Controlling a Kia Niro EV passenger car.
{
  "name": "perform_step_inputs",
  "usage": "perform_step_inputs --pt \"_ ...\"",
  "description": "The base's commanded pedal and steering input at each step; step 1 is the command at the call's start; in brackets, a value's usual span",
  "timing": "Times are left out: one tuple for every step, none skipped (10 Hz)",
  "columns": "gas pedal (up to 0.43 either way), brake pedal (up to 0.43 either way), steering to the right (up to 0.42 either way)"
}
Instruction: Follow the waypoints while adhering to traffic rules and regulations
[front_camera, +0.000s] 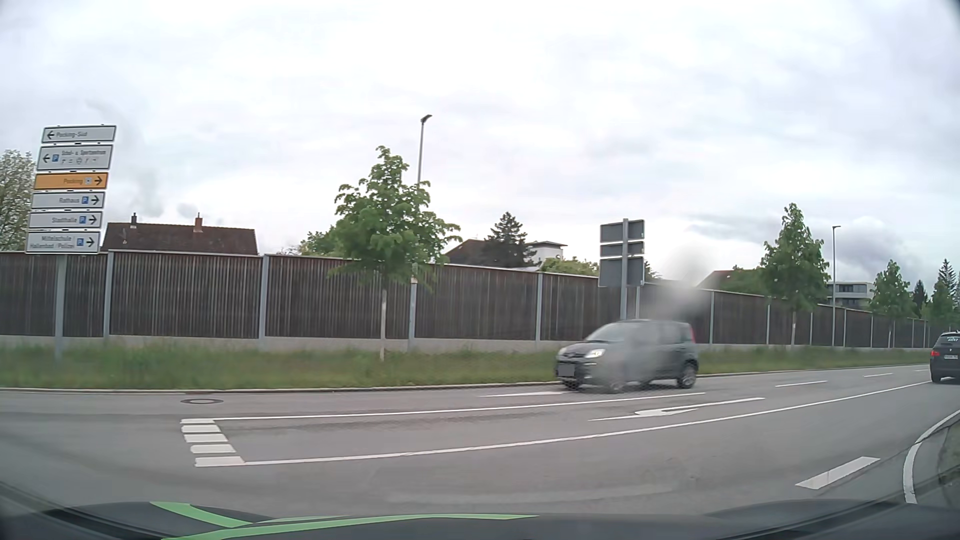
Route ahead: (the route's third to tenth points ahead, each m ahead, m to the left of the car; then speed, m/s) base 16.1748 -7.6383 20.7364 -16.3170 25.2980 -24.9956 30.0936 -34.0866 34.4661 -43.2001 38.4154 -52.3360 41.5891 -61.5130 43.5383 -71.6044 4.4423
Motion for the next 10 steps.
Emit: perform_step_inputs --pt "0.177 0.000 0.347" --pt "0.189 0.000 0.379" --pt "0.197 0.000 0.411" --pt "0.197 0.000 0.428" --pt "0.228 0.000 0.436" --pt "0.240 0.000 0.436" --pt "0.240 0.000 0.435" --pt "0.260 0.000 0.431" --pt "0.260 0.000 0.427" --pt "0.268 0.000 0.417"
